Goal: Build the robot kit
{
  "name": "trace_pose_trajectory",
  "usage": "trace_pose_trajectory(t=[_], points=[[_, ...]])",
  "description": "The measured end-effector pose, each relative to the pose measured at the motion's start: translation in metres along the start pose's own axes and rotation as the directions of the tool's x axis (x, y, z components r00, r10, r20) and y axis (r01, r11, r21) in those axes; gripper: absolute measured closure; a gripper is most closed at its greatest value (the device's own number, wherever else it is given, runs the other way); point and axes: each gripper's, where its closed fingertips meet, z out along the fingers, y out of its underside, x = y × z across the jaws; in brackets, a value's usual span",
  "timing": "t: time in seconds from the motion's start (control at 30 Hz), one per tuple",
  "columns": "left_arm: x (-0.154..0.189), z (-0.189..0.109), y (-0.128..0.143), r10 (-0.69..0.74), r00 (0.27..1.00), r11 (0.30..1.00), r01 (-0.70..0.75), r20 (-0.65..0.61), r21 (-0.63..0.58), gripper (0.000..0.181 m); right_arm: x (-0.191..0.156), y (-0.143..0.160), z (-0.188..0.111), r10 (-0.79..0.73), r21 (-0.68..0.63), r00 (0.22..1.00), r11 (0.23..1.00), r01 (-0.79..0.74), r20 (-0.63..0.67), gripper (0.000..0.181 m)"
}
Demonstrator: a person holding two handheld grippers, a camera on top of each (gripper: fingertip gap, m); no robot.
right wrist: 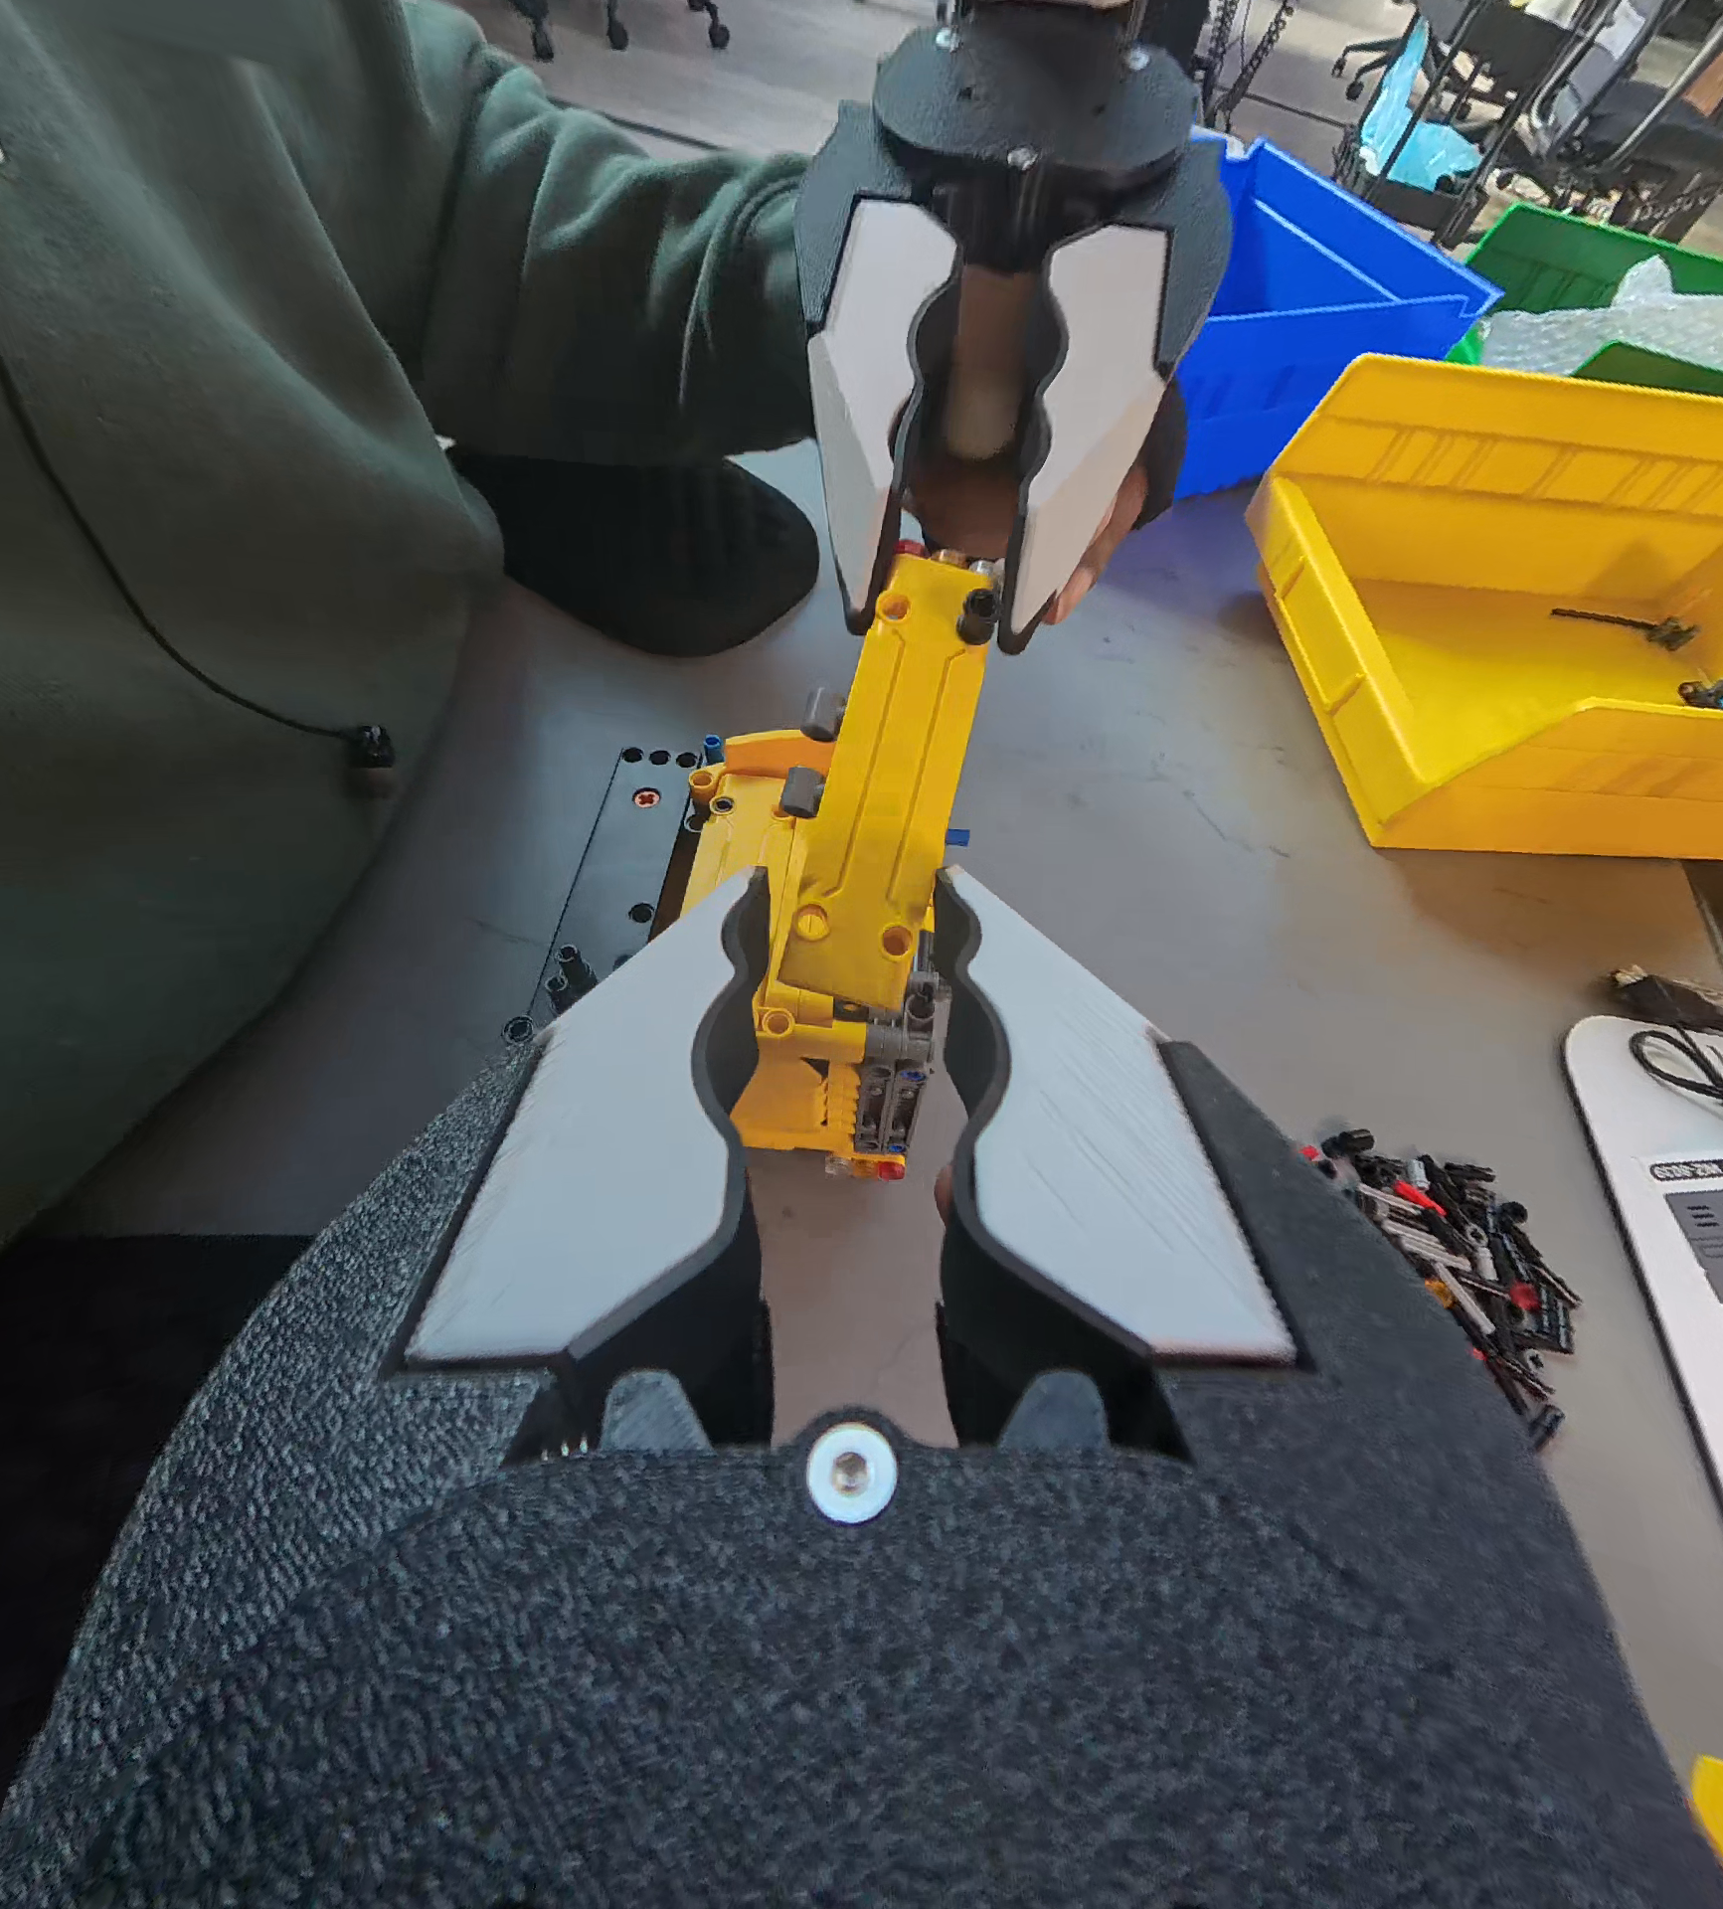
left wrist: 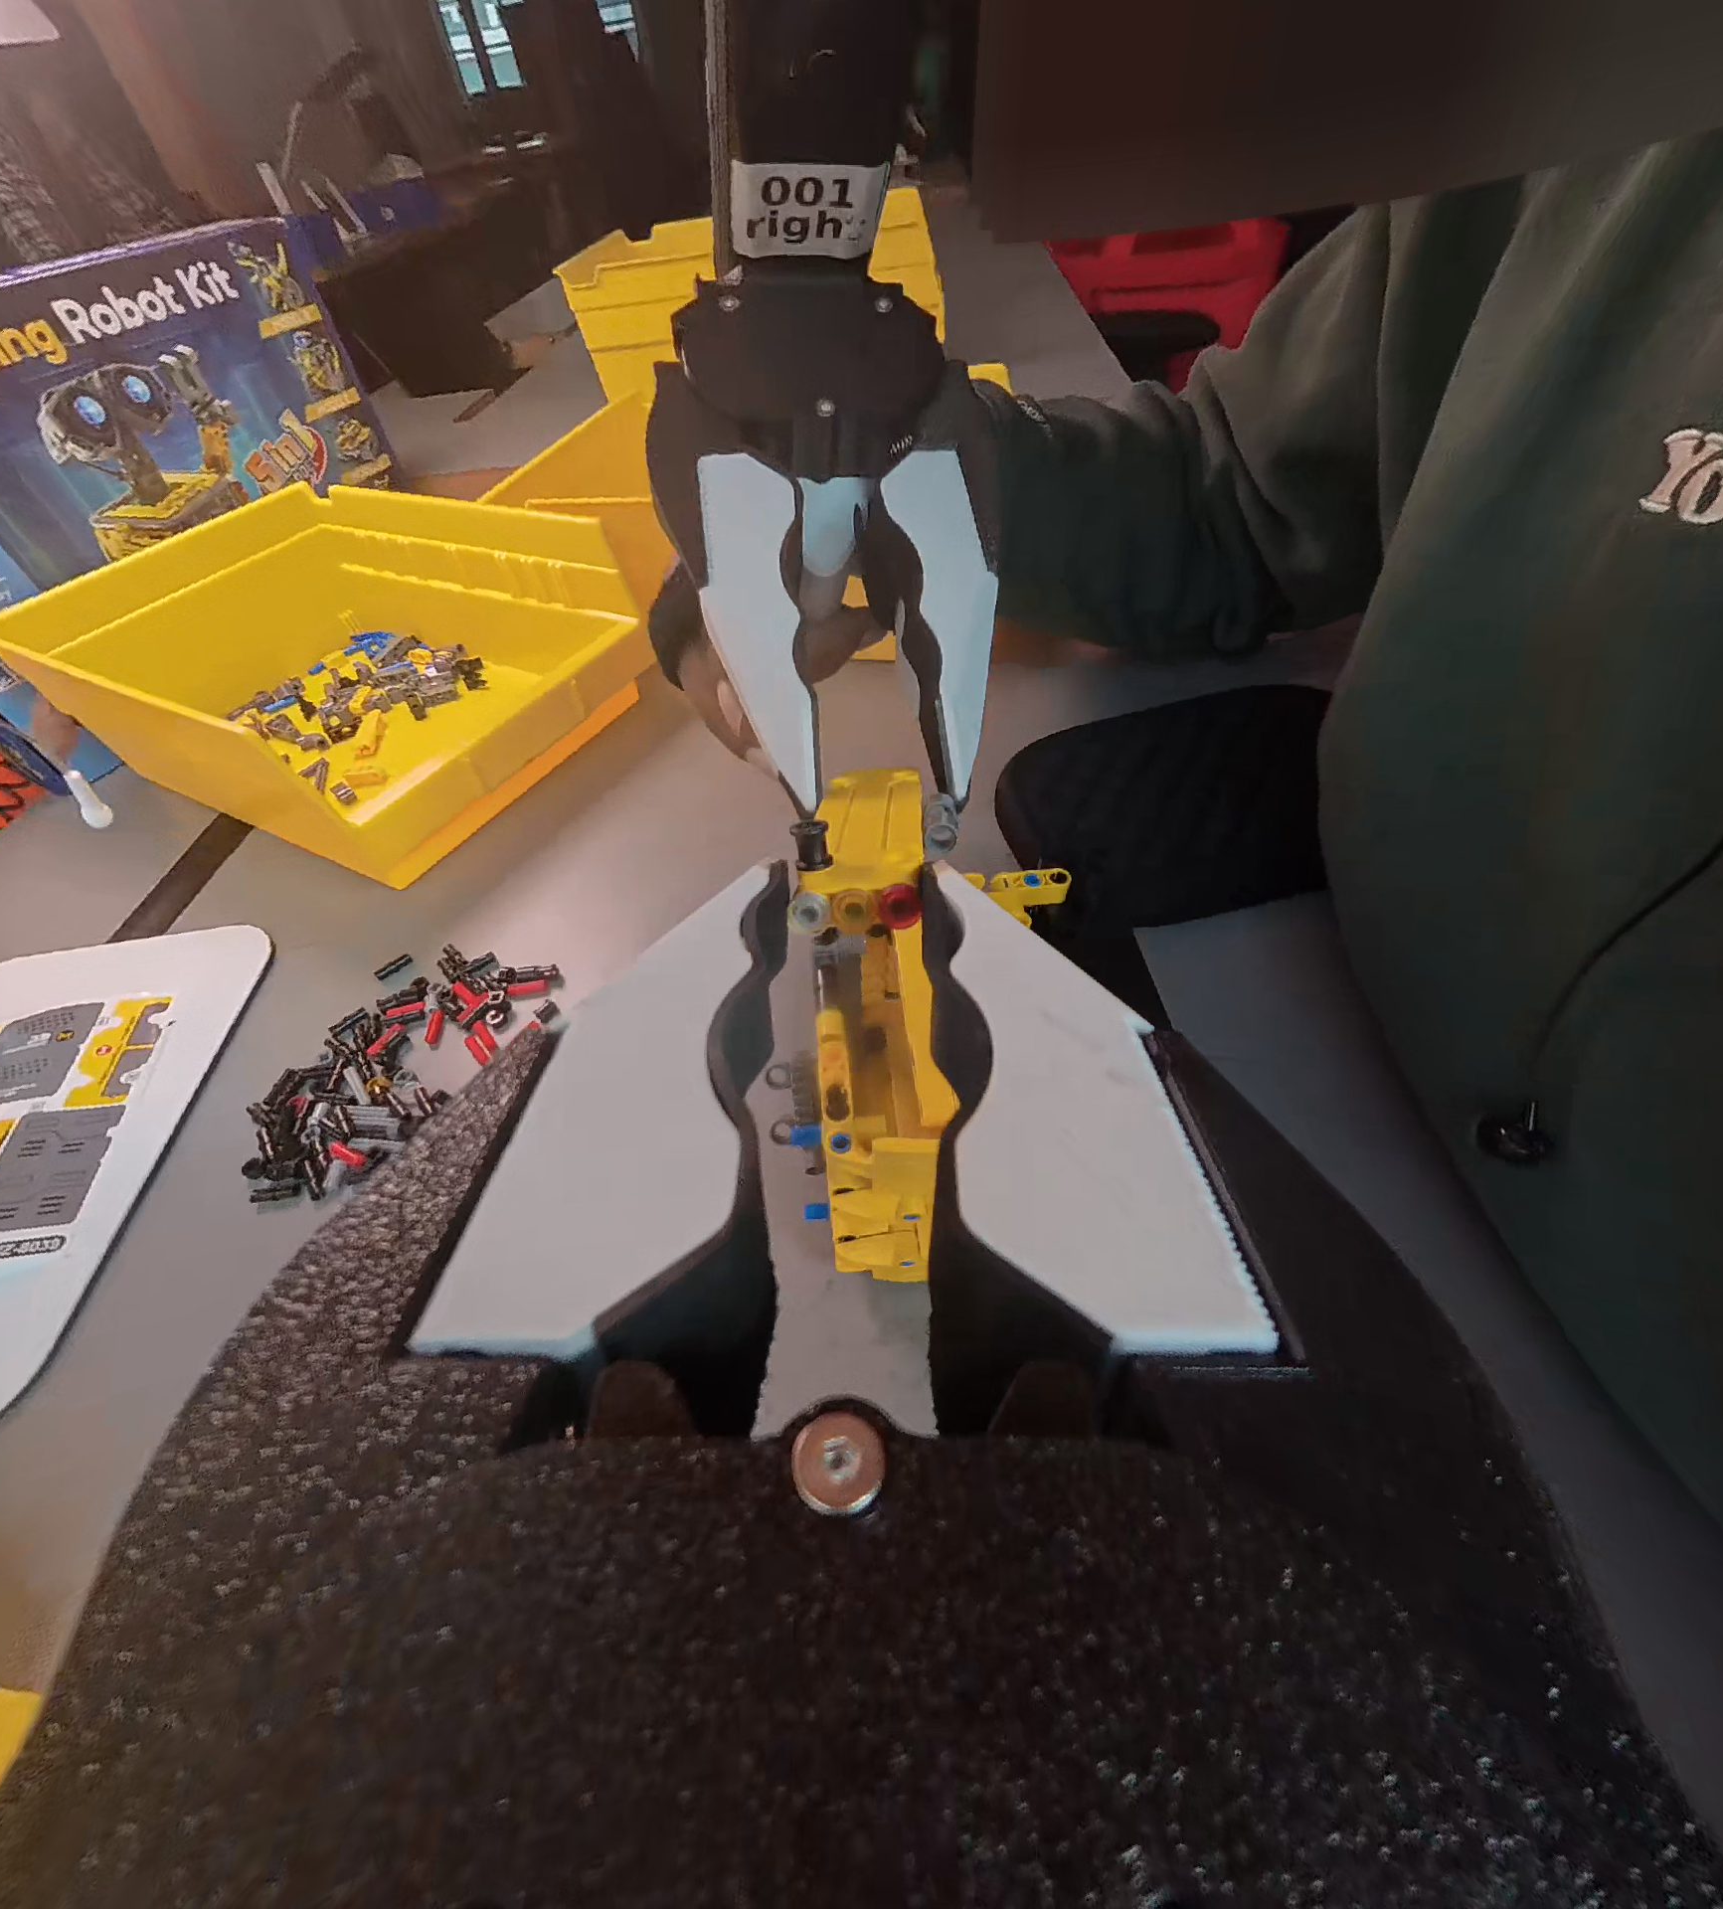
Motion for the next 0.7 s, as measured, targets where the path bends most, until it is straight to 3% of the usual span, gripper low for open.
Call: trace_pose_trajectory(t=[0.13,0.23,0.43,0.5,0.63,0.7], points=[[-0.004,0.002,-0.008,0.052,0.998,0.997,-0.054,-0.038,-0.054,0.157,0.006,0.0,-0.001,-0.037,-0.025,0.997,0.999,0.035,-0.066,0.155],[-0.012,0.001,-0.02,0.039,0.999,0.999,-0.039,-0.027,-0.006,0.156,0.014,-0.005,-0.003,-0.029,0.0,0.992,1.0,0.029,-0.122,0.155],[-0.06,-0.009,-0.029,-0.213,0.954,0.968,0.176,0.212,0.181,0.146,0.05,-0.014,-0.014,0.084,0.088,0.95,0.994,-0.061,-0.301,0.156],[-0.069,-0.014,-0.03,-0.358,0.904,0.915,0.291,0.233,0.279,0.144,0.06,-0.018,-0.018,0.125,0.137,0.928,0.987,-0.081,-0.351,0.156],[-0.064,-0.009,-0.041,-0.634,0.773,0.691,0.55,0.027,0.469,0.145,0.079,-0.026,-0.022,0.175,0.211,0.859,0.974,-0.08,-0.481,0.156],[-0.068,-0.001,-0.044,-0.686,0.727,0.629,0.582,0.016,0.516,0.144,0.083,-0.027,-0.018,0.17,0.208,0.817,0.976,-0.063,-0.551,0.156]])
